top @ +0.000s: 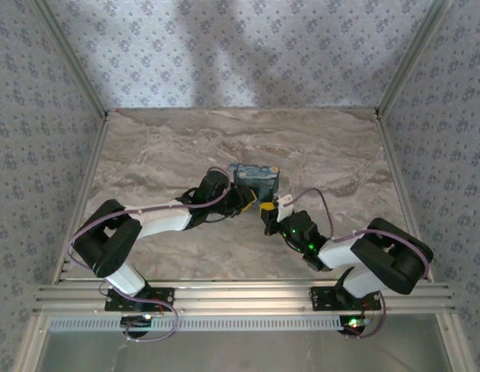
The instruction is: Unlock the padlock with the key
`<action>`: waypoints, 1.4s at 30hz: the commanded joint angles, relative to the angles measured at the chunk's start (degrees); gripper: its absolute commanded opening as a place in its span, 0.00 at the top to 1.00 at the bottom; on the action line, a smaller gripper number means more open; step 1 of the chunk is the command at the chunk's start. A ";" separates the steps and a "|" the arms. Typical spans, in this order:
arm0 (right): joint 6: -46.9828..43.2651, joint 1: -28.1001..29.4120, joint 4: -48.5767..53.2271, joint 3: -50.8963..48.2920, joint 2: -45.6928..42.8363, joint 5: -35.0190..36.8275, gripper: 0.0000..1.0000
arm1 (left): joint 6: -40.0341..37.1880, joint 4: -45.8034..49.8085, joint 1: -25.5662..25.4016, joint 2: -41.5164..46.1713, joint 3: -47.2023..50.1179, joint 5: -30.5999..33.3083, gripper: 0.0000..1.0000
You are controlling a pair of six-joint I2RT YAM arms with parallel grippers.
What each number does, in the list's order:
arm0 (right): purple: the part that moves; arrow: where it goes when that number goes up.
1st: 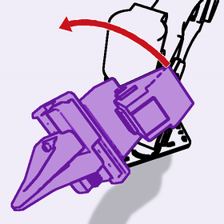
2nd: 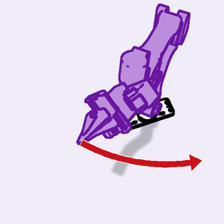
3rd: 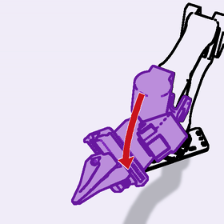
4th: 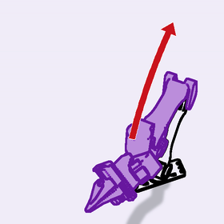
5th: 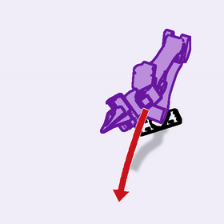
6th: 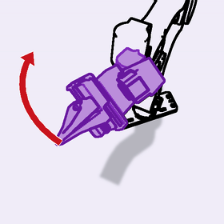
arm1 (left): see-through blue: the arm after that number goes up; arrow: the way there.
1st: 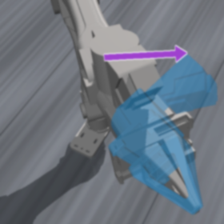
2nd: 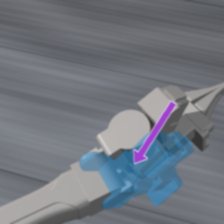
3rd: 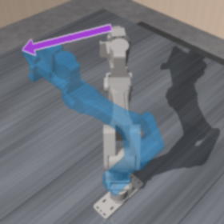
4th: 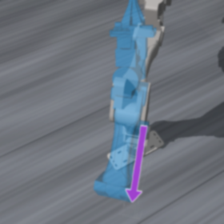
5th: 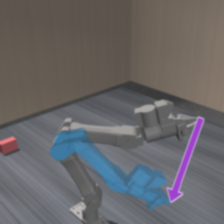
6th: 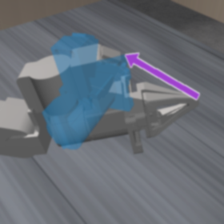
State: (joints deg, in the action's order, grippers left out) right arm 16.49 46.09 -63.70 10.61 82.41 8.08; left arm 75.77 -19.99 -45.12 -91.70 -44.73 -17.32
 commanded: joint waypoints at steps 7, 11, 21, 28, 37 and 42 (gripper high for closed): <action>-1.76 -0.56 -7.35 -0.09 1.19 -0.55 1.00 | 1.05 -0.73 -0.87 2.32 -1.67 -3.60 0.75; -3.11 -0.66 -7.80 1.05 2.33 -0.78 1.00 | 0.79 0.01 -0.90 2.44 -2.14 -3.93 0.75; -3.82 -2.67 -8.89 2.05 3.39 -2.75 1.00 | 0.55 0.62 -0.85 2.75 -2.33 -4.14 0.75; -1.30 -3.65 -8.54 3.49 4.93 -7.02 1.00 | 0.35 0.45 -1.02 2.54 -2.43 -3.99 0.75; -1.97 -4.15 -8.19 5.21 6.21 -8.29 1.00 | -0.26 1.04 -1.06 1.86 -2.91 -4.39 0.75; -2.76 -4.68 -8.03 5.47 5.94 -8.15 1.00 | -1.32 2.49 -1.12 1.36 -2.86 -3.96 0.75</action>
State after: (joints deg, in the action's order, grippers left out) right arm 14.57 41.85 -68.71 13.06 88.29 0.56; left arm 75.64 -18.17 -44.51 -91.48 -45.84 -15.16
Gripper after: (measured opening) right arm 0.066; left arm 0.252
